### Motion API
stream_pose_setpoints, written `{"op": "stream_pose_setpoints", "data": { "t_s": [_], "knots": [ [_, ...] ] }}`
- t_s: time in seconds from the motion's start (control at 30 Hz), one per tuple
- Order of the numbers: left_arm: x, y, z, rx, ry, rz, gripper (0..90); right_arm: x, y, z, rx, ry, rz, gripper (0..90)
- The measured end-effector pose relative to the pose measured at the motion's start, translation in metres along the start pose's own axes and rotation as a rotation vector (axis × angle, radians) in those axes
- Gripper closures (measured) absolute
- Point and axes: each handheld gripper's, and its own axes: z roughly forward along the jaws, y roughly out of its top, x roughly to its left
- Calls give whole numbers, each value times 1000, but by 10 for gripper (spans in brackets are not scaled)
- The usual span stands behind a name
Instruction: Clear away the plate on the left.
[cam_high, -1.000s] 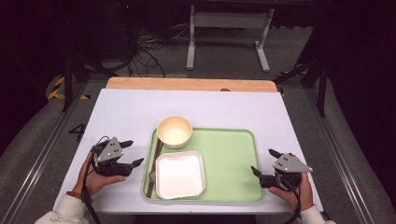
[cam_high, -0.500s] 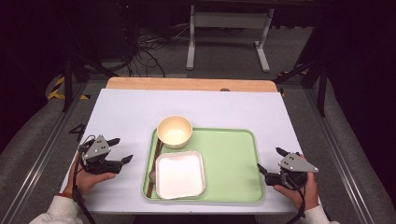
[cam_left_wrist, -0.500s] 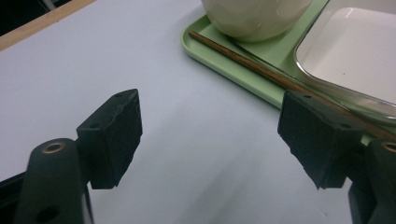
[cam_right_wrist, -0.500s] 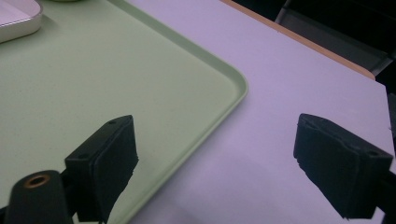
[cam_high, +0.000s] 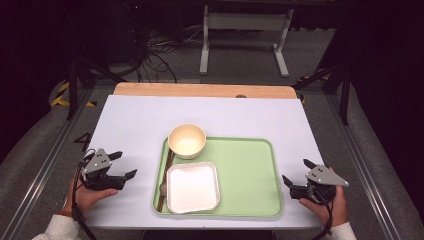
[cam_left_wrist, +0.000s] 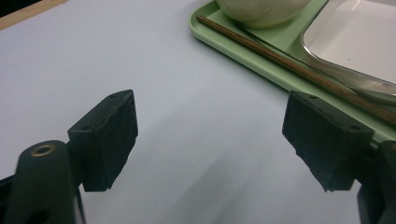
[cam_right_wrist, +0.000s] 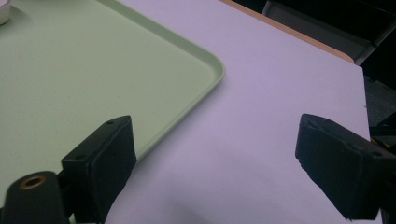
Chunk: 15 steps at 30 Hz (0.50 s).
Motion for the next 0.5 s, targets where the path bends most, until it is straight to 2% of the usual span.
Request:
{"op": "stream_pose_setpoints", "data": {
  "t_s": [0.3,0.5],
  "knots": [
    [-3,-8,-5,4,-6,-11,162,-5,-11,-6,2,-13,19,116],
    [-4,-20,-11,4,-5,-47,136,-7,-18,-11,1,-19,25,113]
  ]
}}
